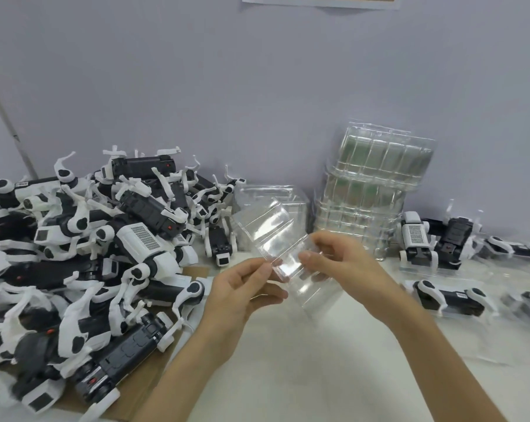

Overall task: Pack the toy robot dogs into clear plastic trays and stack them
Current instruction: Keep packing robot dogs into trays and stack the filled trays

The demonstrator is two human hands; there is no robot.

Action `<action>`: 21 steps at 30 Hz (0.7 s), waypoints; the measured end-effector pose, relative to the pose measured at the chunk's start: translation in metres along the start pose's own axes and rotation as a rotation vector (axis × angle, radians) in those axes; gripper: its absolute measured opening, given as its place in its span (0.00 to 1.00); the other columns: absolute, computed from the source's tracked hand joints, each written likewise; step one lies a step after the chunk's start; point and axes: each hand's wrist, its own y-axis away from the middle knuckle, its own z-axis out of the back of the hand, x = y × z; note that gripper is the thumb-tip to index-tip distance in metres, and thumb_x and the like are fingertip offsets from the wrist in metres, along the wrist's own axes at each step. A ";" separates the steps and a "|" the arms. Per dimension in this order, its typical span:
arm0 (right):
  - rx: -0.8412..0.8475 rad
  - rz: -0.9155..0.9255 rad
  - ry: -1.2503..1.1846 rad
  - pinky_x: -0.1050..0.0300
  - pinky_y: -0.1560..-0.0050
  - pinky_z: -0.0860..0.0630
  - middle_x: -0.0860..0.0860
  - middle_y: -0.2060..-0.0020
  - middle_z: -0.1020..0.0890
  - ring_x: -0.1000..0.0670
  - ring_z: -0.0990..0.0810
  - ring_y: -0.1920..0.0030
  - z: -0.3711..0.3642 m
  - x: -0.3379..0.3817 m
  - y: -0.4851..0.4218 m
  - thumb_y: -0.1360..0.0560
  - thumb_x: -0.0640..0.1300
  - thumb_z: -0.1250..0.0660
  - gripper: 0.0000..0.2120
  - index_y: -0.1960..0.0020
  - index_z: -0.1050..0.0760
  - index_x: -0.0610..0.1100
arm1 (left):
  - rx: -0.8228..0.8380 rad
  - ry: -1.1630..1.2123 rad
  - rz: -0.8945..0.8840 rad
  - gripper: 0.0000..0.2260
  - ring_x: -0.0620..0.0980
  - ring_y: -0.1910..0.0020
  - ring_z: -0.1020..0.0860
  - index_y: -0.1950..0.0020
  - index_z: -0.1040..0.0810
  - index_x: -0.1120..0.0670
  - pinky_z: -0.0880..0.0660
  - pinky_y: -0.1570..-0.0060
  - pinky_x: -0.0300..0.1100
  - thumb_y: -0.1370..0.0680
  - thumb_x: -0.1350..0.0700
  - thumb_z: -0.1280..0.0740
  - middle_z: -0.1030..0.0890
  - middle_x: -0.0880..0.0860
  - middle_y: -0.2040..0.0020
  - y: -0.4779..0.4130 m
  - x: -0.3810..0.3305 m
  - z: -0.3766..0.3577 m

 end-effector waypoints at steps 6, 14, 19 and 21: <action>0.029 -0.014 -0.089 0.54 0.53 0.20 0.47 0.58 0.17 0.48 0.17 0.58 -0.004 0.000 0.002 0.23 0.44 0.30 0.07 0.49 0.20 0.41 | 0.024 0.011 0.004 0.08 0.52 0.63 0.17 0.52 0.14 0.55 0.20 0.59 0.43 0.26 0.54 0.30 0.16 0.56 0.56 0.002 -0.010 0.002; 0.059 0.011 -0.179 0.62 0.56 0.23 0.50 0.59 0.16 0.53 0.16 0.60 -0.006 0.002 0.004 0.21 0.43 0.33 0.08 0.45 0.21 0.40 | 0.040 0.026 -0.005 0.09 0.52 0.64 0.17 0.51 0.14 0.57 0.20 0.60 0.43 0.27 0.53 0.27 0.16 0.60 0.55 0.002 -0.014 0.003; 0.061 0.012 -0.199 0.62 0.56 0.22 0.47 0.58 0.16 0.52 0.16 0.60 -0.006 0.001 0.004 0.21 0.43 0.33 0.09 0.45 0.22 0.39 | 0.021 0.013 -0.012 0.12 0.52 0.64 0.17 0.48 0.17 0.61 0.20 0.60 0.43 0.27 0.55 0.30 0.19 0.63 0.52 0.001 -0.015 0.005; 0.064 0.018 -0.202 0.63 0.58 0.23 0.45 0.58 0.17 0.52 0.16 0.60 -0.006 0.002 0.004 0.21 0.42 0.33 0.09 0.45 0.22 0.37 | 0.030 0.002 -0.016 0.11 0.52 0.64 0.17 0.50 0.14 0.58 0.20 0.60 0.43 0.27 0.54 0.31 0.18 0.61 0.52 0.001 -0.015 0.006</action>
